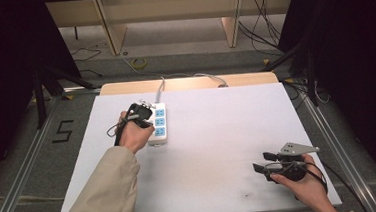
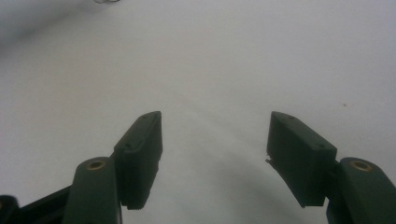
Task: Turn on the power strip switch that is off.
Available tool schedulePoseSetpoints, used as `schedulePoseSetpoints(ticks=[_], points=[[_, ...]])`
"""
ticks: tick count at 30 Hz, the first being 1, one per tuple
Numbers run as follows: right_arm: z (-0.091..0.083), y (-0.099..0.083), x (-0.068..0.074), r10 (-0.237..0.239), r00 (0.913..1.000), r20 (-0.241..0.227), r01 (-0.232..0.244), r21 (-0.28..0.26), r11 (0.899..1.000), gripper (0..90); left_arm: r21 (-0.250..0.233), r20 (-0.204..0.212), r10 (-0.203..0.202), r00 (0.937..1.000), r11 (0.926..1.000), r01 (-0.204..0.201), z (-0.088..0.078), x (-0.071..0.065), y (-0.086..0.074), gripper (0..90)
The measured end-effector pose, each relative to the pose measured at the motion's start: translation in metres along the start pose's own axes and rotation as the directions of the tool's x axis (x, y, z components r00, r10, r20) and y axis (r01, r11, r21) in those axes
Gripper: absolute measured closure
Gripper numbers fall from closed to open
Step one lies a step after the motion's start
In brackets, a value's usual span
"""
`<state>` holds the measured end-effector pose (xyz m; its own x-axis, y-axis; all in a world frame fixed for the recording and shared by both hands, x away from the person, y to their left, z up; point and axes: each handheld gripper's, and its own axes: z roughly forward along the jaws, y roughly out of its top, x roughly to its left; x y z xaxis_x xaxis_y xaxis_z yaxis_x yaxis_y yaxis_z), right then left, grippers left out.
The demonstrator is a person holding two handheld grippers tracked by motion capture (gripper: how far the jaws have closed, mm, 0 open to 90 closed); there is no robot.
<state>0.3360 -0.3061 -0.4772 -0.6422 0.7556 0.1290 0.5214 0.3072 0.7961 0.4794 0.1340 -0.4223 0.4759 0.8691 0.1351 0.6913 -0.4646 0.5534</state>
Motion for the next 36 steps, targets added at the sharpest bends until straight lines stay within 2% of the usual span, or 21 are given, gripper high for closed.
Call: schedulePoseSetpoints(ticks=[36], points=[[0.0,0.0,0.0,-0.001,1.0,-0.001,0.001,0.0,1.0,36.8,0.049,0.005,-0.01,0.9999,0.9987,0.01,0.014,0.001,0.002,89.8]])
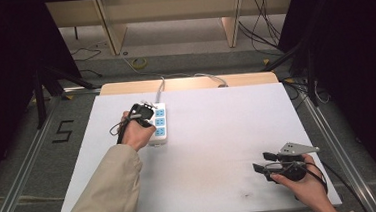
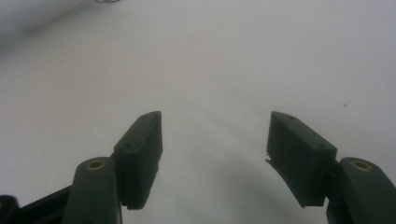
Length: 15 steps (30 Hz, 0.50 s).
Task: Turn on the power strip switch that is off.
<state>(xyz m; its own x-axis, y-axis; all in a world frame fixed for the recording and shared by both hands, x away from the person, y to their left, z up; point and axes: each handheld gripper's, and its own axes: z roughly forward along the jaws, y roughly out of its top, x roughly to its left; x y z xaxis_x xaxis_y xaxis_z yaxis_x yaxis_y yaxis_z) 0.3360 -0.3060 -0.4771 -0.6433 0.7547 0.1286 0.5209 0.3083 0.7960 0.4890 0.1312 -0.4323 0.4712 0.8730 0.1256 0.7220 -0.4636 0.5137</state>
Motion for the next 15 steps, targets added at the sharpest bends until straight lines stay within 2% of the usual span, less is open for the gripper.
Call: schedulePoseSetpoints(ticks=[15], points=[[0.0001,0.0,0.0002,0.0,1.0,0.0,0.0,0.001,1.0,36.8,0.012,0.002,-0.008,1.0,0.9999,0.008,0.0042,0.0005,0.0,89.8]])
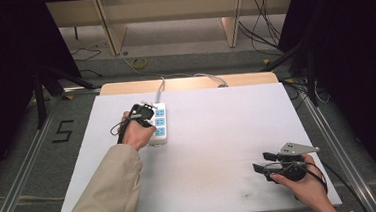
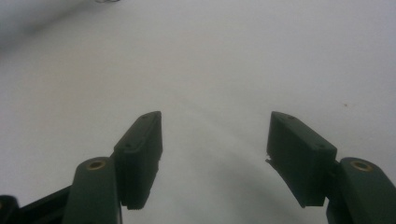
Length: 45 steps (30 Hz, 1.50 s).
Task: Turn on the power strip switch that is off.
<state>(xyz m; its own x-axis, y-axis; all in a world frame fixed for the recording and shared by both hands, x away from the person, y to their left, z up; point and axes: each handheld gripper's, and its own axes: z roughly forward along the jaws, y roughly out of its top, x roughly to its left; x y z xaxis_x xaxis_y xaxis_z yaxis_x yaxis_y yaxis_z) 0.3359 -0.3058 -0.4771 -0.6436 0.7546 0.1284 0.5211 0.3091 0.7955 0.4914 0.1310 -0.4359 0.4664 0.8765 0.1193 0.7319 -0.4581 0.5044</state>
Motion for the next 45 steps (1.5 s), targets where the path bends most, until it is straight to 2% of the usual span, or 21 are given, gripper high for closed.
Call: schedulePoseSetpoints(ticks=[45], points=[[-0.0002,0.0002,0.0007,-0.002,1.0,-0.001,0.002,0.0,1.0,36.8,0.031,-0.006,0.003,1.0,0.9995,-0.003,0.006,-0.0016,0.0013,89.9]])
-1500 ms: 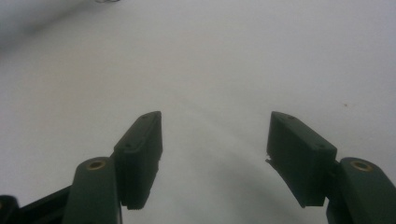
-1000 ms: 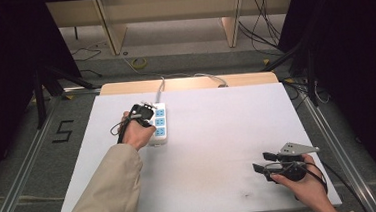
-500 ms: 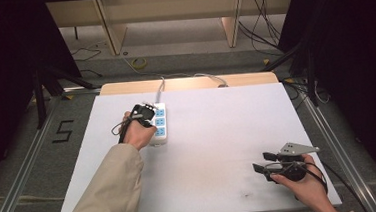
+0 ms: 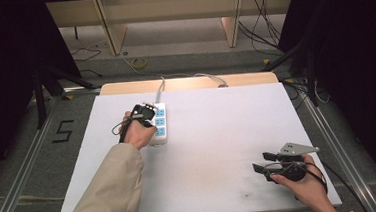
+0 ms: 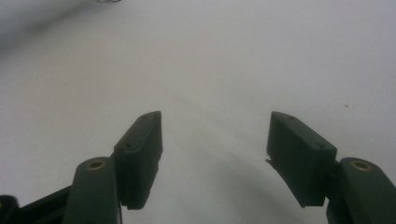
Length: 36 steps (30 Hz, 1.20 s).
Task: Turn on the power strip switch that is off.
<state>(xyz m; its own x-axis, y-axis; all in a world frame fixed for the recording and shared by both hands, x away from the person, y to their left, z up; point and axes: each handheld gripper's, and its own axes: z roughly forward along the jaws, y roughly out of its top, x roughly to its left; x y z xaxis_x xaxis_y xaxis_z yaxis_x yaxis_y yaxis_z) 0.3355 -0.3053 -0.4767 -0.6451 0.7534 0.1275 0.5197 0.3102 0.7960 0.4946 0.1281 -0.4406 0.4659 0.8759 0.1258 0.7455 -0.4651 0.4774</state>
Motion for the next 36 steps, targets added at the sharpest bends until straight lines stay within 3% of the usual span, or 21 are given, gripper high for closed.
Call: schedulePoseSetpoints(ticks=[6,17,24,36], points=[[-0.0001,0.0001,0.0003,0.001,1.0,0.0,-0.001,-0.001,1.0,36.8,0.009,-0.006,0.023,0.9997,0.9997,-0.023,0.0001,-0.0019,0.0004,89.9],[0.0003,0.0001,0.0005,0.0,1.0,-0.002,0.0,0.0,1.0,36.8,0.014,0.007,0.004,1.0,0.9999,-0.004,0.0006,0.0001,0.0009,89.9],[0.0003,0.0002,0.0006,0.0,1.0,-0.002,0.0,0.0,1.0,36.7,0.036,-0.007,0.026,0.9996,0.999,-0.025,0.0016,-0.0007,0.0048,89.9],[0.0002,0.0003,0.0004,0.0,1.0,-0.002,0.0,0.0,1.0,36.8,0.035,-0.002,0.013,0.9999,0.9993,-0.013,0.0021,-0.0003,0.0047,89.9]])
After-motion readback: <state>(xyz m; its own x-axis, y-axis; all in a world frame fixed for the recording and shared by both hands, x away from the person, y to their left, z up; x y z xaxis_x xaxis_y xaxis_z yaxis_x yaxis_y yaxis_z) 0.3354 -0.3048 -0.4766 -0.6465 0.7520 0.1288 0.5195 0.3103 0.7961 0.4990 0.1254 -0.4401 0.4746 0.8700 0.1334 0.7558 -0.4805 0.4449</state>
